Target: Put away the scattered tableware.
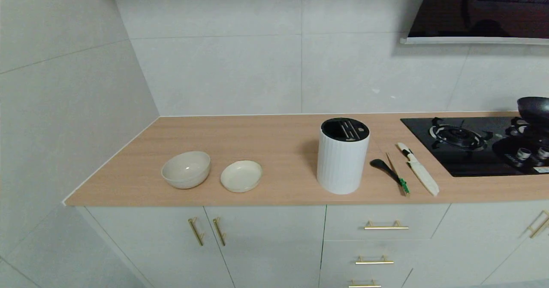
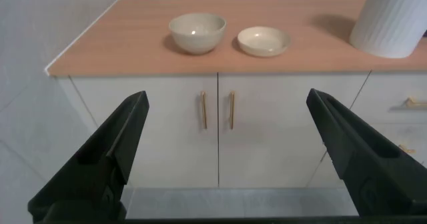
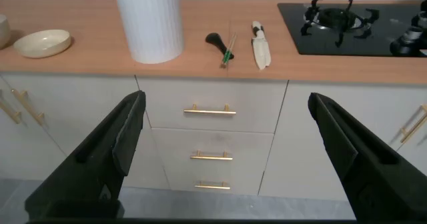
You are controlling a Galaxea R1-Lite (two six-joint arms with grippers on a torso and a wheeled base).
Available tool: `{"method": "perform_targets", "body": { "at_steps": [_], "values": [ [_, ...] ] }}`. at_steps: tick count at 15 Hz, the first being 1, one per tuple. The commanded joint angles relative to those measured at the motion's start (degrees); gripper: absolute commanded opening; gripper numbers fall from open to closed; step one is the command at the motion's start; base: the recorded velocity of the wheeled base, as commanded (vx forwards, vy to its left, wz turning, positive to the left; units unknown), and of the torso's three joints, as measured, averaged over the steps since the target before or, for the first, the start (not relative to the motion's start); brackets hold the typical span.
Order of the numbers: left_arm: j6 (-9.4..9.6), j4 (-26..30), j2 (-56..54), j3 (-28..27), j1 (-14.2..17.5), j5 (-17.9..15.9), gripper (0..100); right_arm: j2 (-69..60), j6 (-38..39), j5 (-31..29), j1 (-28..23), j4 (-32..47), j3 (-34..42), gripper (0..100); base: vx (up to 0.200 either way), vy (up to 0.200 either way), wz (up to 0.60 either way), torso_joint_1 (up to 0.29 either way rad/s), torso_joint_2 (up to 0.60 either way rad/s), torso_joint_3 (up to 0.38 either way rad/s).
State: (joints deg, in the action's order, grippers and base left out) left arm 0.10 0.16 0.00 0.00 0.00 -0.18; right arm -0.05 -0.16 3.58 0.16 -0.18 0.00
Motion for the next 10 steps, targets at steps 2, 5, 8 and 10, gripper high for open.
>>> {"method": "perform_targets", "body": {
  "at_steps": [2, 5, 8, 10],
  "values": [
    [-0.01, 0.0, 0.1, 0.0, 0.0, 0.0, 100, 0.0, 0.0, 0.0, 0.0, 0.0, 0.0, 100, 0.000, 0.200, 0.00, -0.010, 0.00, 0.005],
    [0.08, 0.0, 0.1, 0.0, 0.0, 0.0, 100, 0.0, 0.0, 0.0, 0.0, -0.1, 0.0, 100, 0.000, 0.200, 0.00, 0.011, 0.00, 0.006],
    [-0.01, 0.0, 0.1, 0.0, 0.0, 0.0, 100, 0.0, 0.0, 0.0, 0.0, -0.1, 0.0, 100, 0.000, 0.200, 0.00, 0.004, 0.01, 0.004],
    [0.08, 0.0, 0.1, 0.0, 0.0, 0.0, 100, 0.0, 0.0, 0.0, 0.0, 0.0, 0.0, 100, 0.000, 0.200, 0.00, 0.002, 0.00, 0.002]
  ]
}}
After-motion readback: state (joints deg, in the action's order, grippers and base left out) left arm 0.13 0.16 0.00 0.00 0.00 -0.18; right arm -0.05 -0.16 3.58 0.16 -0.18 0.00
